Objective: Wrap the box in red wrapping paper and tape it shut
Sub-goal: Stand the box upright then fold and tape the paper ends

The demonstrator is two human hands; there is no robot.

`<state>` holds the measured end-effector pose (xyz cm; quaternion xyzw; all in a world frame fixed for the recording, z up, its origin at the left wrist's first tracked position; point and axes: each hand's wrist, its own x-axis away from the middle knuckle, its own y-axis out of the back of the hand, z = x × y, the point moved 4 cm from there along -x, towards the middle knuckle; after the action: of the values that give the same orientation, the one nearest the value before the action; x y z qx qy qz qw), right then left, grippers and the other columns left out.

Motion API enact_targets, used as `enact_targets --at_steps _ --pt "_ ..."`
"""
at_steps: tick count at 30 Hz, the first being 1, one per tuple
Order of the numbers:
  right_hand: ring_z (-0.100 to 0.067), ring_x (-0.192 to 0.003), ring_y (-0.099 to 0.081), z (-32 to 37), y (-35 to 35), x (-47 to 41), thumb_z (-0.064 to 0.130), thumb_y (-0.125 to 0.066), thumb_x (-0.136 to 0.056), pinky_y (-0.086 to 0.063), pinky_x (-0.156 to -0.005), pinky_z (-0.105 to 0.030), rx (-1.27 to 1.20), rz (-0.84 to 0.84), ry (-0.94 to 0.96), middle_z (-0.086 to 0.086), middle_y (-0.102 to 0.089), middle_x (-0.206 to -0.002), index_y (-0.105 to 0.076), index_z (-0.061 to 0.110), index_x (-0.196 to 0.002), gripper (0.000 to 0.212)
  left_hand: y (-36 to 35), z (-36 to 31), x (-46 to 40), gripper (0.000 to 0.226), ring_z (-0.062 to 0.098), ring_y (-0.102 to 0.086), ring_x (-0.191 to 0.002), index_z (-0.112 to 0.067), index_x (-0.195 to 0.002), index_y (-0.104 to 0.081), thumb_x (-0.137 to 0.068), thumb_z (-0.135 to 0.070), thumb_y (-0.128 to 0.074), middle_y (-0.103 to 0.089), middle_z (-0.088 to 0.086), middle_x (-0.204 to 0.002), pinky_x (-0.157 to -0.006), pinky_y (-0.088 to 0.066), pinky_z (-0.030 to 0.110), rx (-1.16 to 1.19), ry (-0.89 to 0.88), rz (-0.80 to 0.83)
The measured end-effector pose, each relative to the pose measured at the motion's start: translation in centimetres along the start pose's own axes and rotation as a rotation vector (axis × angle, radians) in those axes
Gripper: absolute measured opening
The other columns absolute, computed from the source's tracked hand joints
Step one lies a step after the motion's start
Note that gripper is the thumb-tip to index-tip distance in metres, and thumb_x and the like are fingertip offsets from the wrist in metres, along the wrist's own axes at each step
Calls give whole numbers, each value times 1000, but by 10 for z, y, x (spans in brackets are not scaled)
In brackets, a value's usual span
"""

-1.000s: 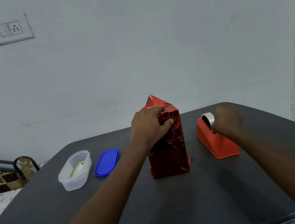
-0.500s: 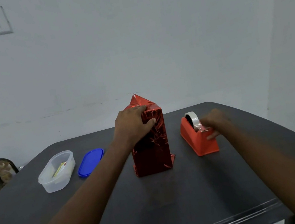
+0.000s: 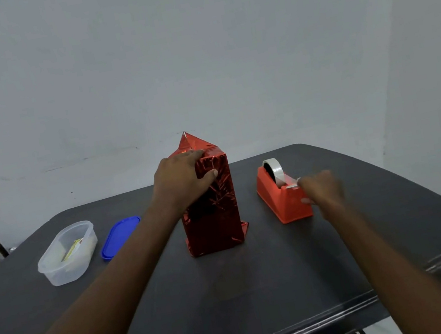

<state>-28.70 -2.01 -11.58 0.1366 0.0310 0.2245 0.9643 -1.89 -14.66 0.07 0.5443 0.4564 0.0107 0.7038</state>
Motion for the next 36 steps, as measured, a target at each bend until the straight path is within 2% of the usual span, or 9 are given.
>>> enact_targets --at_steps 3,6,12,16,18,21,28,31,36 --pt "-31 -77 -72 -19 -2 4 28 -73 -82 -60 -81 -46 36 -38 -30 -14 -72 -77 -69 7 -74 23 2 0 1 64 26 -58 -121 -23 -140 -54 -87 -59 -58 -59 0 -139 -97 -47 39 4 10 8" --pt "-22 -61 -64 -34 -10 14 25 -68 -93 -60 -76 -42 -91 -59 -35 -10 -68 -66 -66 10 -66 31 3 -1 1 64 26 -59 -120 -23 -140 -54 -87 -59 -58 -59 0 -138 -97 -47 40 1 8 12" --pt "-13 -50 -54 -41 -25 29 17 -66 -95 -48 -51 -26 -380 -148 -92 -6 -62 -63 -64 6 -69 28 2 -1 2 63 26 -59 -120 -22 -140 -53 -87 -57 -58 -60 1 -137 -98 -47 41 7 9 19" --pt "-13 -50 -55 -54 -29 43 18 -68 -94 -47 -51 -24 -448 -156 -167 -6 -64 -65 -66 4 -74 24 2 -2 3 64 26 -57 -122 -23 -141 -52 -88 -58 -58 -58 1 -139 -99 -46 41 5 8 19" --pt "-14 -54 -56 -49 -26 48 18 -67 -94 -46 -52 -24 -429 -169 -122 -6 -66 -68 -69 4 -79 20 3 -1 4 63 25 -56 -124 -23 -141 -52 -88 -57 -58 -57 0 -140 -100 -45 39 2 7 13" --pt "-12 -47 -53 -16 -21 47 13 -67 -92 -45 -49 -25 -422 -118 8 -2 -64 -57 -67 10 -69 23 4 -4 6 64 23 -56 -124 -20 -140 -52 -88 -56 -57 -57 1 -140 -102 -43 38 11 -8 11" --pt "-7 -38 -47 120 -27 76 20 -77 -86 -37 -38 -17 -298 231 373 -7 -66 -63 -69 2 -71 25 3 -5 8 66 21 -50 -130 -19 -141 -51 -87 -55 -57 -55 3 -142 -110 -35 36 15 -12 4" --pt "-12 -50 -53 162 -42 77 24 -81 -81 -43 -48 -24 -106 295 467 -7 -73 -70 -74 1 -75 26 5 -5 8 66 20 -50 -130 -19 -142 -51 -87 -55 -58 -55 1 -142 -109 -33 36 16 -19 -12" --pt "-16 -50 -53 190 -63 70 28 -83 -78 -49 -63 -30 230 313 493 2 -64 -49 -76 -1 -75 31 4 -4 9 67 19 -48 -131 -19 -143 -48 -87 -55 -57 -54 0 -143 -110 -30 35 14 -18 -11"
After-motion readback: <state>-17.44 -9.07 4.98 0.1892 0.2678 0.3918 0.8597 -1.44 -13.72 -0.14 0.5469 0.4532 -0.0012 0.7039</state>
